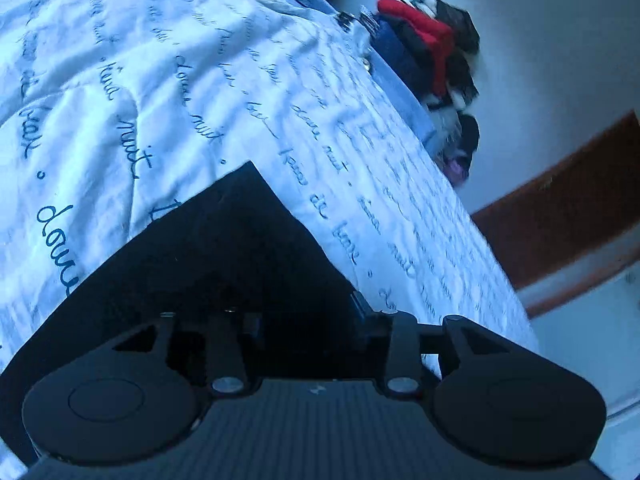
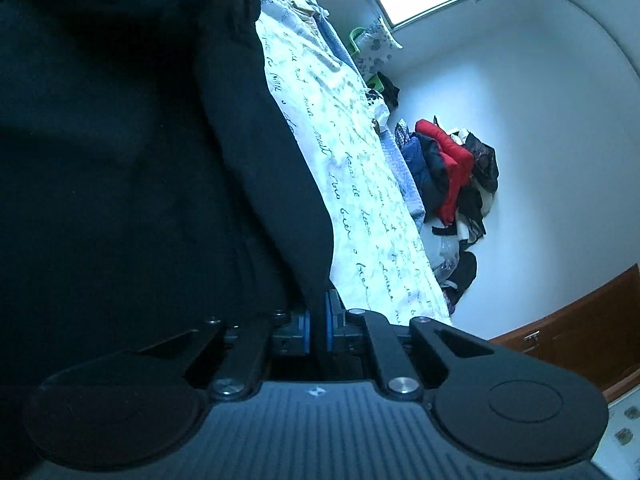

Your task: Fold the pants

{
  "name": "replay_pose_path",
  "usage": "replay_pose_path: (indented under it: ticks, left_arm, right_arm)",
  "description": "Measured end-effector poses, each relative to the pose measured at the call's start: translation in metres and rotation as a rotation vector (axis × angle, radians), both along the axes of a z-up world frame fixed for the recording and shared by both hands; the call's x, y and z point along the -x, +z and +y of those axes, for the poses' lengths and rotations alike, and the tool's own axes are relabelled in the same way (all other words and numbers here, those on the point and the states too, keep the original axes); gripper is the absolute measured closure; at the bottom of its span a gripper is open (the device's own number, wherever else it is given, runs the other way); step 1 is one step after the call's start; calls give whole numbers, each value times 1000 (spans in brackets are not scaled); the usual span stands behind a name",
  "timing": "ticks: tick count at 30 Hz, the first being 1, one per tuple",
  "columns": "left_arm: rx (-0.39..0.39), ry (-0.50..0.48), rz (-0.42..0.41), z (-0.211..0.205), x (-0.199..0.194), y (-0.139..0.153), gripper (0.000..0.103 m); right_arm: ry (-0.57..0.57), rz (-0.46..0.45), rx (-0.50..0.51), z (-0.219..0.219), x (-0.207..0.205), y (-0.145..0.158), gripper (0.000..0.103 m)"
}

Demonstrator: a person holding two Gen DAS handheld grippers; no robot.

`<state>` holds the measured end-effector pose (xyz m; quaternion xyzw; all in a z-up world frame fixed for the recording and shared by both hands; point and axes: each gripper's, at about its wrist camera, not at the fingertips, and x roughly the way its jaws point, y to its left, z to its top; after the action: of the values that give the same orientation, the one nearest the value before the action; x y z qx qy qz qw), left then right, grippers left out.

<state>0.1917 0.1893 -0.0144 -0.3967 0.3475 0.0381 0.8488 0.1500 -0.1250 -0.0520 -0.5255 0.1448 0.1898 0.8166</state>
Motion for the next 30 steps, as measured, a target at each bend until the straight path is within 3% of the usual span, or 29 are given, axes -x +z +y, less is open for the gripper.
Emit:
replay_pose_path:
  ticks: [1,2,5,16,20,23,25,30]
  left_arm:
    - [16,7,6,3,-1,-2,71]
    - [22,13,20,5,-2,-4,89]
    - [35,2,29,9,3,-3,92]
    - [-21,-110,10,14,46,17,92]
    - [-22,-100,11,13,48,16,92]
    - [-22,-94,-9,11,48,21,92]
    - [-33,-94,-27,9,49,25,92]
    - [-46,-98,-20,7,49,26,92]
  right_arm:
    - [-4,2,-7,-2,3,-2,96]
    - [-7,3,-14,-3,3,-3,96]
    - [-15,5,-32,-6,11,-2,96]
    - [-6,41,-77,-11,56,16,96]
    - [-17,19,-57,-10,49,12,95]
    - [-27,-3,-25,-7,42,6,84]
    - [-26,-14,-3,-3,38,0,70]
    - [16,-35,-40,7,21,-5,70]
